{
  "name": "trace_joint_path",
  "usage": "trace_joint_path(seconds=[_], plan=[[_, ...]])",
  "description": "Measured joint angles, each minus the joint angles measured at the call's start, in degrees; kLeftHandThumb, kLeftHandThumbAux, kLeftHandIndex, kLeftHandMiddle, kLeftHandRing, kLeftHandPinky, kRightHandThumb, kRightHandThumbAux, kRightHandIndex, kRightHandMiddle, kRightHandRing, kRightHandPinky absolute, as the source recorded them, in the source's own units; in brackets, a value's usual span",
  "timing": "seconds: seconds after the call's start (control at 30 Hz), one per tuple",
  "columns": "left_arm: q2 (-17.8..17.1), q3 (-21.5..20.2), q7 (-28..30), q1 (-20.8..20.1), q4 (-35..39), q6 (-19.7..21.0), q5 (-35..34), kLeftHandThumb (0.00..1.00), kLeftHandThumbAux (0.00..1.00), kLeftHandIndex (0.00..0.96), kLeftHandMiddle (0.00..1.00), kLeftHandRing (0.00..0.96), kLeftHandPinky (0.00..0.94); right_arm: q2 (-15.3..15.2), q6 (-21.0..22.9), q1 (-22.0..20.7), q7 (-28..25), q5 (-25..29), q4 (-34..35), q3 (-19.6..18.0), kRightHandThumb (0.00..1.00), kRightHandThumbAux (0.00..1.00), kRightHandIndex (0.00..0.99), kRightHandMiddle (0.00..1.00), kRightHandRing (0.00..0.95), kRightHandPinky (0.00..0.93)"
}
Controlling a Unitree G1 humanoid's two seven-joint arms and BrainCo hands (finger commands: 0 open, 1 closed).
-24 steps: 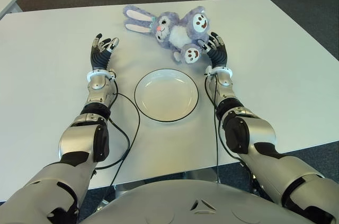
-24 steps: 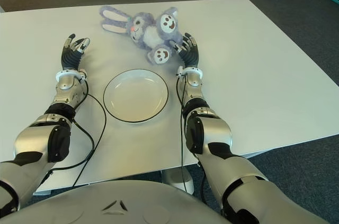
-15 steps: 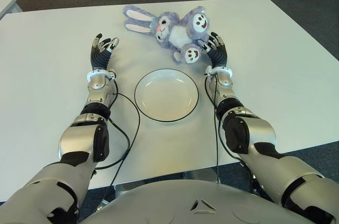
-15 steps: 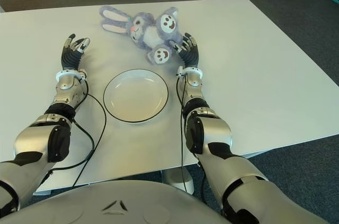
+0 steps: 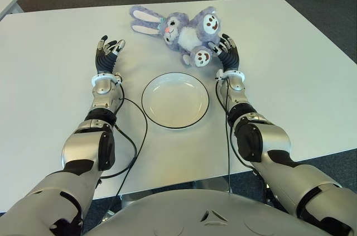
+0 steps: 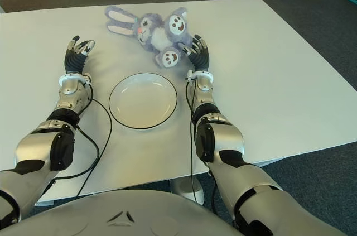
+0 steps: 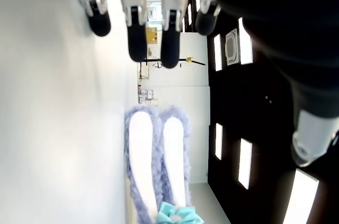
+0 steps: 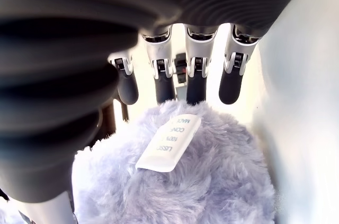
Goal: Put the doll into the plate.
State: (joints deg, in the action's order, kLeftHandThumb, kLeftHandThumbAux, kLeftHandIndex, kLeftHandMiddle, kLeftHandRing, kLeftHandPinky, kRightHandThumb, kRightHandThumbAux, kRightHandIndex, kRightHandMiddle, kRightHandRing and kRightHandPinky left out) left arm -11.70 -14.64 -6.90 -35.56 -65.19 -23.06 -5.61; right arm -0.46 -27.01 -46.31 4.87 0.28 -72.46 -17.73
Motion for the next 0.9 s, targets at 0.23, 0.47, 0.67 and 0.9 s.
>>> trace_joint_path(seconds=[0.23,0.47,0.67,0.9], plan=[[0.0,0.0,0.0,0.0,0.0,0.0,0.0,0.0,0.557,0.084,0.214,0.166,0.057,0.0,0.0,0.0,-0.2,0.0,0.0,0.0,0.073,0.743,0.125,0.164,0.149,0.133],[0.0,0.0,0.0,0.0,0.0,0.0,0.0,0.0,0.561,0.077,0.213,0.169,0.065,-0.2,0.0,0.0,-1.9,0.0,0.0,0.5,0.073,0.694,0.082,0.111,0.104,0.092],[0.0,0.0,0.0,0.0,0.0,0.0,0.0,0.0,0.559,0.086,0.215,0.17,0.062,-0.7,0.0,0.1,-4.5,-0.3,-0.1,1.5,0.072,0.658,0.051,0.059,0.058,0.055],[0.0,0.0,0.0,0.0,0.0,0.0,0.0,0.0,0.558,0.099,0.223,0.177,0.082,-1.0,0.4,0.1,-5.9,-1.0,-0.2,3.2,0.089,0.624,0.028,0.02,0.016,0.008]])
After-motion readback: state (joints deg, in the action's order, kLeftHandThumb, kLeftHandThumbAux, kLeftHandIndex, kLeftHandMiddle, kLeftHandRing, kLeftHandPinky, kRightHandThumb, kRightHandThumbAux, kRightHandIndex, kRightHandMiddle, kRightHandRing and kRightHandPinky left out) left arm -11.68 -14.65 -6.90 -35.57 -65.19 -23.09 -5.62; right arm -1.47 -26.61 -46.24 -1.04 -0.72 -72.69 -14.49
